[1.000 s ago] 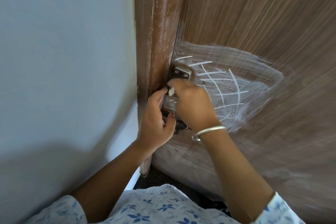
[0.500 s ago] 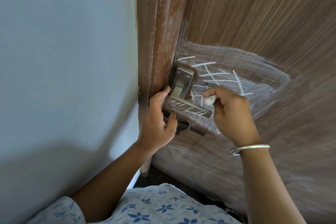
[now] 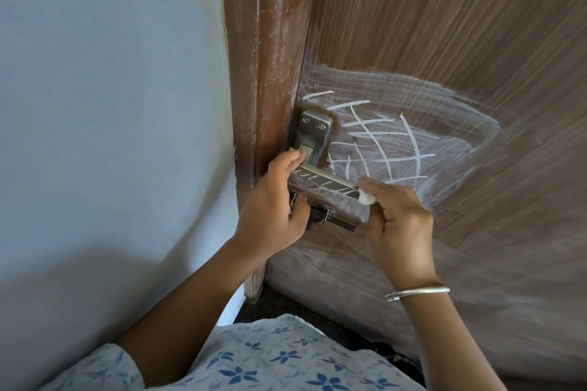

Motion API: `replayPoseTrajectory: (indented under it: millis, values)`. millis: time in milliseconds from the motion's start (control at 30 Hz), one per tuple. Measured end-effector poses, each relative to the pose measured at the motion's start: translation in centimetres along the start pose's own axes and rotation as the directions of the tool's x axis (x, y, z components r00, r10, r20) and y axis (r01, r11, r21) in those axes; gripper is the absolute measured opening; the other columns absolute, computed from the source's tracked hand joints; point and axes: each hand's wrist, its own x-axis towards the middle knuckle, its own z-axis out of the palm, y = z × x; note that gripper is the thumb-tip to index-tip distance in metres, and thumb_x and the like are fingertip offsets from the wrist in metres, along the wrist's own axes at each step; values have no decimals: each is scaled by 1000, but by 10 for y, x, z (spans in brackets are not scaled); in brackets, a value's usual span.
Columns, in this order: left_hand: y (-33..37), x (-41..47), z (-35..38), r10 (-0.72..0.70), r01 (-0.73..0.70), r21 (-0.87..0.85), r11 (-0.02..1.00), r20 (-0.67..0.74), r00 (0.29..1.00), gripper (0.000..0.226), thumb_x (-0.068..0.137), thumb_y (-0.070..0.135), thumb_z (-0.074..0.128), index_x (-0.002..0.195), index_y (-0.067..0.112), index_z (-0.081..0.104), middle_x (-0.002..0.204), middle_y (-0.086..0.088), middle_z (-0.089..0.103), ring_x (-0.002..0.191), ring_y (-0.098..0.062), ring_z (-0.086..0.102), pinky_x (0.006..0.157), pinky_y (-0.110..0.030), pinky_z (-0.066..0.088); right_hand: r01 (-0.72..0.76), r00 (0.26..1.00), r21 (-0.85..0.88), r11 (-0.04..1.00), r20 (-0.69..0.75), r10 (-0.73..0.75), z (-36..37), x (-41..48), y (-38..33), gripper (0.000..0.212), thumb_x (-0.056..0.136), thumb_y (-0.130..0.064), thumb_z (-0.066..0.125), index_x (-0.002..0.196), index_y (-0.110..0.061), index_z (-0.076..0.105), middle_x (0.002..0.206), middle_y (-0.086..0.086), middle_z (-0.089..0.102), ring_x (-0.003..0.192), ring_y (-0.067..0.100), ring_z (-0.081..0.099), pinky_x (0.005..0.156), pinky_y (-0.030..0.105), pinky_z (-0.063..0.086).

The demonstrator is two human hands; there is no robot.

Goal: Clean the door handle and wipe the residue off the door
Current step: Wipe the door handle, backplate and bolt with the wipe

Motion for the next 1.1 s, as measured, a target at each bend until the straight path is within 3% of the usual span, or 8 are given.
replayPoseTrajectory:
  millis: [100,233,400,533,633,800,1000,1100]
  values:
    - [1,0,-2,-15,15,-1,1000,6,1000,55,77,-2,66,126,-5,42,136,-9,53,62,1,56,54,0,31,-379,919,271,885,-6,395,3,-10,-2,32,83,8,61,99,-18,71,82,-9,73,67,-2,59,63,6,46]
    - [1,1,-3,0,-1,11,1000,9,1000,56,75,-6,66,125,-8,42,135,-11,53,82,-18,52,56,3,31,-628,653,648,431,138,744,12,-17,-11,21,85,1,63,94,-17,71,87,-8,74,85,7,67,81,23,54]
    - [1,0,-3,15,-16,7,1000,16,1000,56,74,-7,66,125,-8,42,135,-11,53,90,-20,49,56,4,31,-610,542,782,126,296,786,20,-14,-17,25,84,10,58,84,-12,69,85,-1,72,85,19,66,77,28,56]
    - [-2,0,-4,15,-16,26,1000,12,1000,54,76,-5,65,125,-5,43,136,-7,53,57,7,53,51,-6,36,-499,424,833,-239,475,771,24,-17,-23,24,87,13,51,91,-4,67,89,9,68,75,16,64,69,24,57]
    - [-1,-1,-3,31,-30,60,998,-15,999,57,73,-8,65,125,-6,43,134,-10,54,85,-18,53,50,-9,40,-375,391,827,-418,550,738,20,-13,-21,25,89,12,46,90,-3,66,90,11,70,78,19,68,66,23,56]
    - [-5,-4,0,44,-41,95,995,-21,999,62,71,-10,65,128,-3,42,136,-13,53,94,-30,42,60,3,36,-308,330,741,-597,671,664,26,-11,-29,21,91,10,43,94,-2,61,85,14,71,72,18,70,64,25,58]
    - [-8,-4,-8,3,-2,14,1000,-59,998,48,71,-8,55,117,-2,42,134,7,50,56,-21,60,51,-27,48,-264,315,619,-740,780,540,44,1,-49,17,90,10,43,93,1,56,74,17,71,65,21,71,60,29,59]
    - [-10,-5,-12,10,-10,-5,1000,-38,999,46,70,-11,55,113,-1,43,134,9,50,41,-11,42,41,-11,34,-287,323,623,-728,778,539,52,2,-49,19,90,11,42,92,0,57,75,16,71,66,21,71,61,28,58]
